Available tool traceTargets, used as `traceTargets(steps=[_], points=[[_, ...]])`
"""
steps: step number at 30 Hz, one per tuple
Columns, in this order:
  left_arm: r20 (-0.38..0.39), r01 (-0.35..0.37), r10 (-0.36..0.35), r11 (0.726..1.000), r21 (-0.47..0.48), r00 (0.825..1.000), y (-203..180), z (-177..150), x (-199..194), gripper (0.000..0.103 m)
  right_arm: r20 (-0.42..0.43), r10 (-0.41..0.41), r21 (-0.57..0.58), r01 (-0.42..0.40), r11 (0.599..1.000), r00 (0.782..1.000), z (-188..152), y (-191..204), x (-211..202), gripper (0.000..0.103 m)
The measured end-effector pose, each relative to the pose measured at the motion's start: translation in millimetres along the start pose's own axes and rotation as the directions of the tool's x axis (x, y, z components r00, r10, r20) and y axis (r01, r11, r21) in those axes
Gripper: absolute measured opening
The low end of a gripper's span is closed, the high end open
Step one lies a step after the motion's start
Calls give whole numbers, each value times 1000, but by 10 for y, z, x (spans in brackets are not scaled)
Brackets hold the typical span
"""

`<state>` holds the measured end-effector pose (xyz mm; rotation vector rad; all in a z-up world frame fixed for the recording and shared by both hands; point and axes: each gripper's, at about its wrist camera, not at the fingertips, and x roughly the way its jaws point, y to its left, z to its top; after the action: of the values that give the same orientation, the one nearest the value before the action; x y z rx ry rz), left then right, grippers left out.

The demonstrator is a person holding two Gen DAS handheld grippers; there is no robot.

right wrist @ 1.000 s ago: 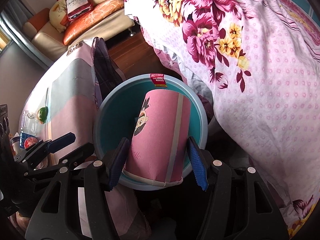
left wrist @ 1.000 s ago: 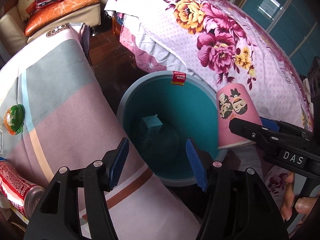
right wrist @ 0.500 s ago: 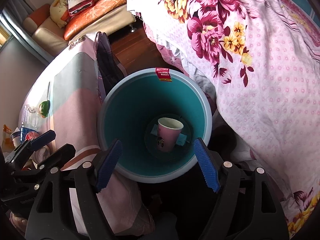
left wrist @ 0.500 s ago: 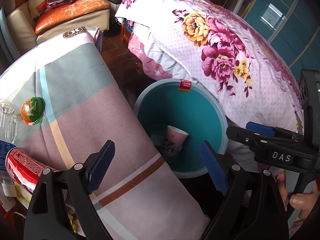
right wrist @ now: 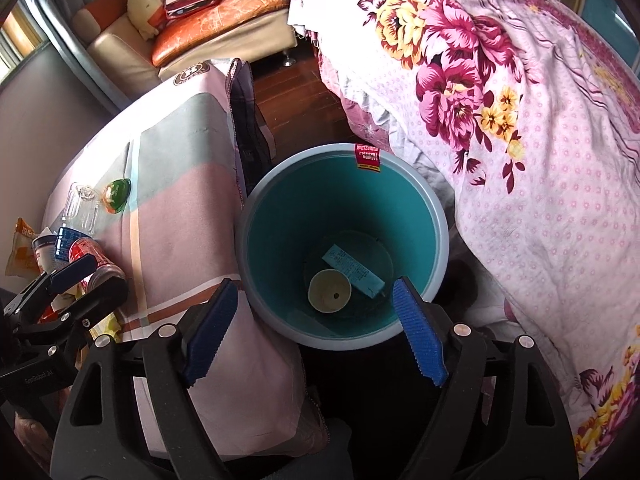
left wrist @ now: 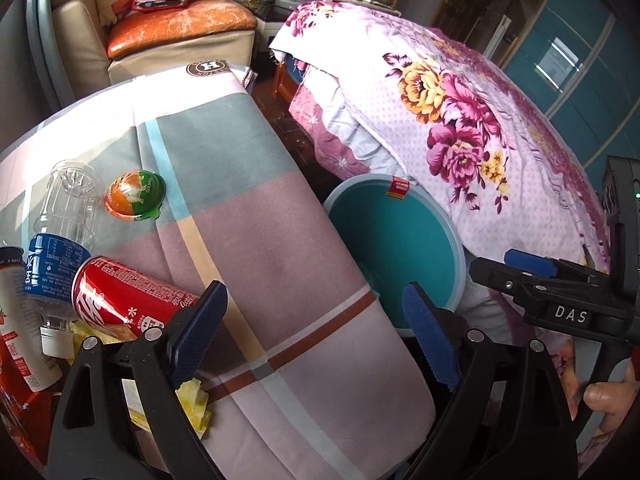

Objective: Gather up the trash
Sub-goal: 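Reach right gripper to red Coke can while left gripper reaches white yogurt cup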

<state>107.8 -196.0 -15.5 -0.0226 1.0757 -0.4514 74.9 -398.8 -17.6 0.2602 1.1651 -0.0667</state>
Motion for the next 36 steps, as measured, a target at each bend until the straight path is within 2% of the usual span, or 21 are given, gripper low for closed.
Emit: traceTargets(steps=[7,12,16,20,25,32,36], points=[[35,-16,18,998,-54,999,377,-98,-268,90,10,-4,-60,5,998,1000,4,304,-114,76],[58,-42,48,994,-103,997,747,-187,-473,90,17,-2,-190,5,982,1000,16,697,-145,76],[69,-81,92,986,-144,993,1078,-269,-625,91,-16,6,-284,-10,959,1000,38,1059,-109,76],[77,-109,126,976,-191,989,1403,-347,-768,91,-60,26,-361,-46,932,998,58,1443,-57,76],[75,-112,135,959,-259,988,1763,-415,-880,91,-92,29,-459,-68,886,995,86,1945,34,76],[55,-147,168,950,-274,984,2102,-485,-935,91,-164,49,-563,-135,816,985,130,2432,271,76],[45,-169,188,947,-275,981,2225,-495,-930,91,-215,55,-583,-173,794,975,201,2566,455,67]])
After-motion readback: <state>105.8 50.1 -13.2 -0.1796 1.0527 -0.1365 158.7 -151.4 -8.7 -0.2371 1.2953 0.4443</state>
